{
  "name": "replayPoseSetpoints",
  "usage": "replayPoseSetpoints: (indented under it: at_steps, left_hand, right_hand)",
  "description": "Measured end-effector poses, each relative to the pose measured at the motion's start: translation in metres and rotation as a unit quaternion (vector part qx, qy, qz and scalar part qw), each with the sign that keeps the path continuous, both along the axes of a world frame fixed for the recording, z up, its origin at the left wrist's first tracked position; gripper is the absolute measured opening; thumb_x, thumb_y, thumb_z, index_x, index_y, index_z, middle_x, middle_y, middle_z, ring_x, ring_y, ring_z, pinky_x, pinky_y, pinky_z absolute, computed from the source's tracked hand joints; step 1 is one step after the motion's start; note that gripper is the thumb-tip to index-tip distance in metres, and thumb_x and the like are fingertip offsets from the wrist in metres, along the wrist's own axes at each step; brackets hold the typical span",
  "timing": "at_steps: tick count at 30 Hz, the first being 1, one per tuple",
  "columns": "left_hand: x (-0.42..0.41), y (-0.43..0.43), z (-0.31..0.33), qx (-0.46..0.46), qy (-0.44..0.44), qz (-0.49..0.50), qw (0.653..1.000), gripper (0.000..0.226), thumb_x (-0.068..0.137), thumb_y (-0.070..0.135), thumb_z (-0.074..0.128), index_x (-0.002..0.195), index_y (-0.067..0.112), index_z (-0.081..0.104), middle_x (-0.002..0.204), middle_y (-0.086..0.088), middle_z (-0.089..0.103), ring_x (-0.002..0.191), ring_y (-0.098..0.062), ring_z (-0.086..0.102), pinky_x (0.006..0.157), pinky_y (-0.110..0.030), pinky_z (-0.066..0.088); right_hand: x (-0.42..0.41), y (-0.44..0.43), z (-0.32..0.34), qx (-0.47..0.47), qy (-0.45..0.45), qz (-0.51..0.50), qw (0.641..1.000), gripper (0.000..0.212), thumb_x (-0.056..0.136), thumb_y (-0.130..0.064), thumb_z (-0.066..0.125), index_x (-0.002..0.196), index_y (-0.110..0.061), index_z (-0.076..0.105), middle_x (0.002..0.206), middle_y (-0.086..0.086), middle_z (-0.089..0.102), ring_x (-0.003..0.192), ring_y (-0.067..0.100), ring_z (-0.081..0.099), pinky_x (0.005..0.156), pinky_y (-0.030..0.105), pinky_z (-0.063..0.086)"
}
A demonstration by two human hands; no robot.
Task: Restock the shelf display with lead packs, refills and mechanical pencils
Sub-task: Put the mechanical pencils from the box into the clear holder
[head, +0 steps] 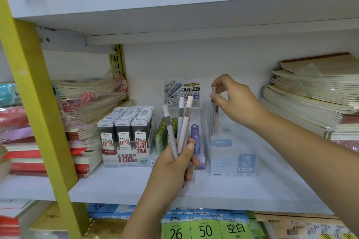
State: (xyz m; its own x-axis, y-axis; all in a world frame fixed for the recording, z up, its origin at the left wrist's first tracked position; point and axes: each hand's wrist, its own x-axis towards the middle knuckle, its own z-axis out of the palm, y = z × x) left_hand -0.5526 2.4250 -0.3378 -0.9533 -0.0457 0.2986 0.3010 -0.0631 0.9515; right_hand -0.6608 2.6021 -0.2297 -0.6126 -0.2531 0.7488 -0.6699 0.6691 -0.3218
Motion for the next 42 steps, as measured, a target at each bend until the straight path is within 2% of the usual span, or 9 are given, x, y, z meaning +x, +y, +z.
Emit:
replayPoseSetpoints:
  at_steps: [4, 9, 23, 29, 33, 35, 38, 40, 42]
  left_hand:
    - [0.0, 0.0, 0.0, 0.0, -0.001, -0.002, 1.0, 0.017, 0.097, 0.04, 0.055, 0.099, 0.031, 0.07, 0.07, 0.0, 0.068, 0.045, -0.009, 0.045, 0.039, -0.019, 0.035]
    - [0.0, 0.0, 0.001, 0.001, -0.002, -0.004, 1.0, 0.016, 0.093, 0.044, 0.056, 0.094, 0.037, 0.07, 0.07, 0.0, 0.068, 0.045, -0.009, 0.047, 0.04, -0.018, 0.036]
    - [0.0, -0.001, 0.001, -0.006, -0.008, -0.005, 1.0, 0.019, 0.098, 0.04, 0.055, 0.104, 0.028, 0.068, 0.071, 0.0, 0.067, 0.047, -0.009, 0.047, 0.042, -0.019, 0.037]
    - [0.003, -0.002, 0.003, 0.002, -0.007, -0.026, 1.0, 0.019, 0.095, 0.042, 0.056, 0.101, 0.035, 0.072, 0.072, -0.001, 0.067, 0.05, -0.01, 0.048, 0.043, -0.02, 0.037]
    - [0.007, -0.005, 0.007, 0.017, 0.005, -0.064, 0.998, 0.03, 0.082, 0.053, 0.058, 0.103, 0.039, 0.073, 0.075, -0.003, 0.068, 0.05, -0.008, 0.048, 0.043, -0.021, 0.036]
    - [0.008, -0.007, 0.008, 0.025, 0.006, -0.082, 0.996, 0.035, 0.08, 0.057, 0.059, 0.106, 0.037, 0.073, 0.076, -0.002, 0.067, 0.05, -0.008, 0.047, 0.043, -0.021, 0.034]
    - [0.009, -0.01, 0.008, 0.031, 0.006, -0.109, 0.994, 0.04, 0.086, 0.058, 0.057, 0.111, 0.032, 0.073, 0.079, -0.003, 0.067, 0.05, -0.009, 0.044, 0.043, -0.02, 0.032]
    - [0.01, -0.01, 0.009, 0.024, 0.008, -0.116, 0.993, 0.038, 0.091, 0.054, 0.053, 0.112, 0.029, 0.072, 0.079, -0.002, 0.067, 0.05, -0.009, 0.042, 0.043, -0.019, 0.031]
    - [0.01, -0.011, 0.009, 0.026, 0.008, -0.117, 0.993, 0.036, 0.093, 0.052, 0.053, 0.112, 0.028, 0.073, 0.077, -0.001, 0.067, 0.049, -0.009, 0.042, 0.043, -0.018, 0.031]
  right_hand:
    - [0.003, -0.001, -0.001, -0.007, 0.057, -0.009, 0.998, 0.021, 0.089, -0.018, 0.061, 0.11, -0.016, 0.056, 0.08, -0.021, 0.053, 0.091, 0.007, 0.044, 0.069, 0.021, 0.028]
    - [0.004, 0.0, 0.001, -0.019, 0.056, -0.005, 0.998, 0.021, 0.09, -0.016, 0.061, 0.11, -0.015, 0.055, 0.088, -0.004, 0.061, 0.093, 0.018, 0.056, 0.081, 0.033, 0.044]
    - [0.001, -0.001, -0.005, 0.022, 0.011, -0.018, 1.0, 0.02, 0.086, -0.023, 0.067, 0.102, -0.021, 0.055, 0.078, -0.012, 0.063, 0.091, 0.012, 0.048, 0.068, 0.029, 0.033]
    - [0.0, -0.002, 0.002, 0.132, 0.019, -0.124, 0.983, 0.016, 0.088, -0.029, 0.065, 0.1, -0.02, 0.069, 0.104, 0.004, 0.059, 0.107, 0.024, 0.042, 0.082, 0.031, 0.036]
    - [0.021, -0.005, 0.014, 0.035, 0.058, -0.084, 0.994, 0.019, 0.096, -0.025, 0.055, 0.103, -0.02, 0.072, 0.102, 0.003, 0.067, 0.097, 0.022, 0.049, 0.079, 0.022, 0.033]
    - [0.04, -0.01, 0.014, -0.062, -0.033, 0.009, 0.997, 0.022, 0.097, -0.024, 0.05, 0.11, -0.027, 0.068, 0.095, -0.009, 0.071, 0.085, 0.018, 0.059, 0.074, 0.017, 0.041]
    - [0.063, -0.021, 0.001, -0.117, -0.213, 0.14, 0.96, 0.034, 0.095, -0.02, 0.049, 0.124, -0.036, 0.058, 0.093, -0.019, 0.072, 0.082, 0.006, 0.066, 0.076, 0.027, 0.052]
    - [0.071, -0.026, -0.009, -0.138, -0.243, 0.192, 0.941, 0.034, 0.094, -0.018, 0.055, 0.124, -0.034, 0.059, 0.096, -0.016, 0.073, 0.08, -0.001, 0.066, 0.07, 0.021, 0.051]
    - [0.075, -0.027, -0.014, -0.176, -0.246, 0.216, 0.928, 0.027, 0.092, -0.016, 0.062, 0.117, -0.027, 0.063, 0.096, -0.009, 0.075, 0.08, 0.007, 0.069, 0.064, 0.018, 0.052]
